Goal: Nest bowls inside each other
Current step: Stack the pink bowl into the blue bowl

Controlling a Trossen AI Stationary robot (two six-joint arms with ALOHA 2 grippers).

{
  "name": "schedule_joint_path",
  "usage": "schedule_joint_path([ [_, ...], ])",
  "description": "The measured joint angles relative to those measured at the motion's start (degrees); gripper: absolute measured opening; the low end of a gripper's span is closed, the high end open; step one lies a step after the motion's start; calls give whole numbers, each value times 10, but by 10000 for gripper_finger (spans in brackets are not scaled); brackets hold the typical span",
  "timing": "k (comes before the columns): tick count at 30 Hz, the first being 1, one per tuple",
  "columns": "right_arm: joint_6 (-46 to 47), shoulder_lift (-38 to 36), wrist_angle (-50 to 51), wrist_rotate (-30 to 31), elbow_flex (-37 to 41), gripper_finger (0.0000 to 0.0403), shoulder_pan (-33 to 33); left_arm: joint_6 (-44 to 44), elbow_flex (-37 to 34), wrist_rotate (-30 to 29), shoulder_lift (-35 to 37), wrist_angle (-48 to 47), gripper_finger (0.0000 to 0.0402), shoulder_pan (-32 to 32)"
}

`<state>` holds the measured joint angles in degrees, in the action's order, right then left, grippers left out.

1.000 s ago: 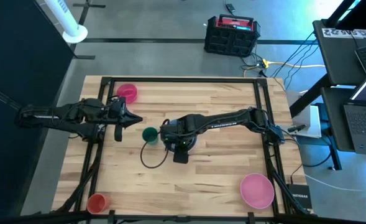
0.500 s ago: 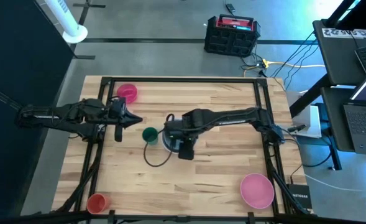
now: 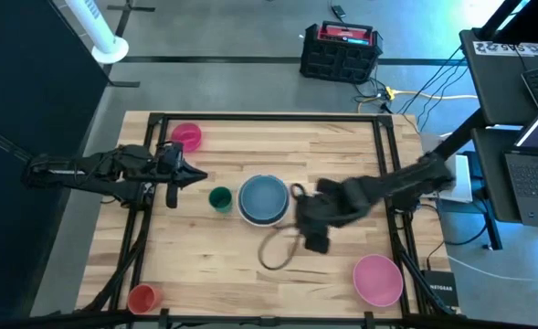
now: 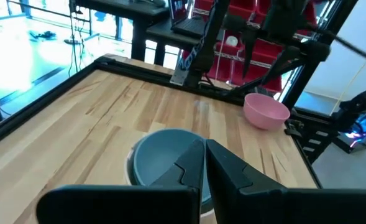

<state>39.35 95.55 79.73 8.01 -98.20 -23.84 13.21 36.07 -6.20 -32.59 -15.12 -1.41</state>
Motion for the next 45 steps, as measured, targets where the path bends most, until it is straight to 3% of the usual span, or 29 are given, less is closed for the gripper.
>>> schedule_joint_path([
  [4,117,-90,-24,-12,117,170,-52,2,0,0,8,0,0,0],
  [17,368,-271,-54,-76,348,170,-224,34,0,0,13,-1,0,0],
  [31,412,-272,-150,-84,425,170,-395,35,0,0,13,-1,0,0],
  [45,438,-275,-255,-87,522,170,-407,61,0,0,13,-1,0,0],
])
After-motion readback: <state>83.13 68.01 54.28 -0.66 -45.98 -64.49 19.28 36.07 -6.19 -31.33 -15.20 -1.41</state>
